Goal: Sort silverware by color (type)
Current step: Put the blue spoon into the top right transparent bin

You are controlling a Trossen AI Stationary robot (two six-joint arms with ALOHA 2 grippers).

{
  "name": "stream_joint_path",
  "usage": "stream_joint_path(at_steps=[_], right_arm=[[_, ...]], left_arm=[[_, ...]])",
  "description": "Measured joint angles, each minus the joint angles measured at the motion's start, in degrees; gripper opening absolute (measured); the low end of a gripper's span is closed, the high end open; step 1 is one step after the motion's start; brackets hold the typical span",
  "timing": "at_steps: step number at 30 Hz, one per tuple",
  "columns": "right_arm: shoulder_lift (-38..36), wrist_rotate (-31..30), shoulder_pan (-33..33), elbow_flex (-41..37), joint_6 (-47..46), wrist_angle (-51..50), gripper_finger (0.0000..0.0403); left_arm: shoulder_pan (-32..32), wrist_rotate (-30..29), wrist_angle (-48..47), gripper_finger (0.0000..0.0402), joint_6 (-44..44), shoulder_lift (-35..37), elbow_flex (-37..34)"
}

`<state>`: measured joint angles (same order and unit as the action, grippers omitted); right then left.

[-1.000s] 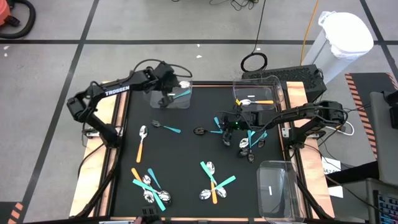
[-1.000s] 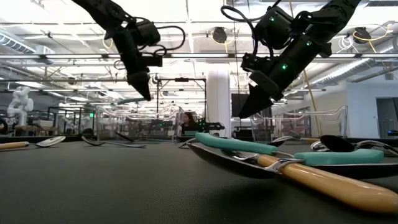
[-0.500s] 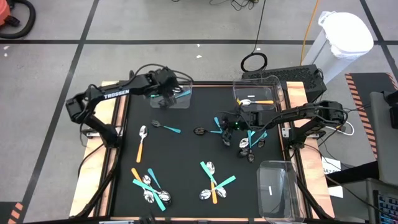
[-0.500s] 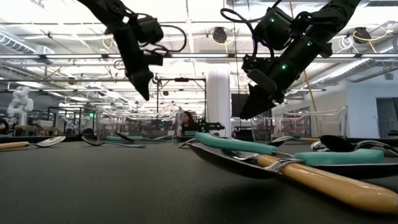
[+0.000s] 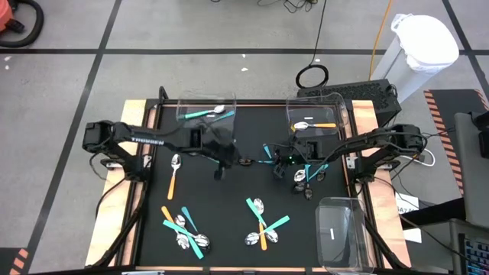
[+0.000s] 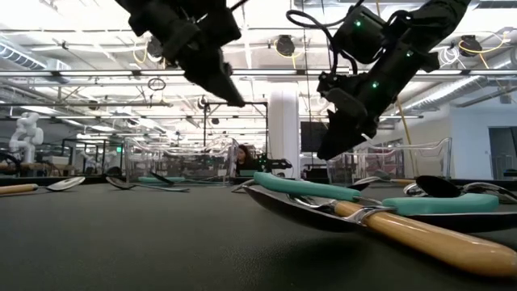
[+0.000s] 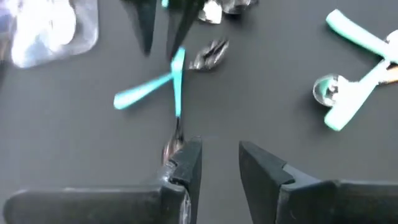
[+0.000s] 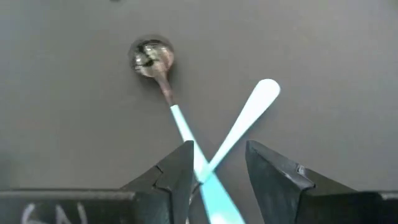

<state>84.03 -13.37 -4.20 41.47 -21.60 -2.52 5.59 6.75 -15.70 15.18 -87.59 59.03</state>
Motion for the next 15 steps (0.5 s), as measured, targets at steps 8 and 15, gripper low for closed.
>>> stream_joint_path(at_steps=[8, 15], right_arm=[[0.0, 0.1, 1.8, 0.0, -3.2, -0.3, 0.0141], [0.0, -2.8, 1.6, 0.0, 5.8, 2.9, 0.0141]], left_arm=[[-3.9, -9.0, 2.3, 0.01, -7.0, -0.8, -0.4], [-4.0, -12.5, 3.5, 0.0099, -11.9, -2.9, -0.4]])
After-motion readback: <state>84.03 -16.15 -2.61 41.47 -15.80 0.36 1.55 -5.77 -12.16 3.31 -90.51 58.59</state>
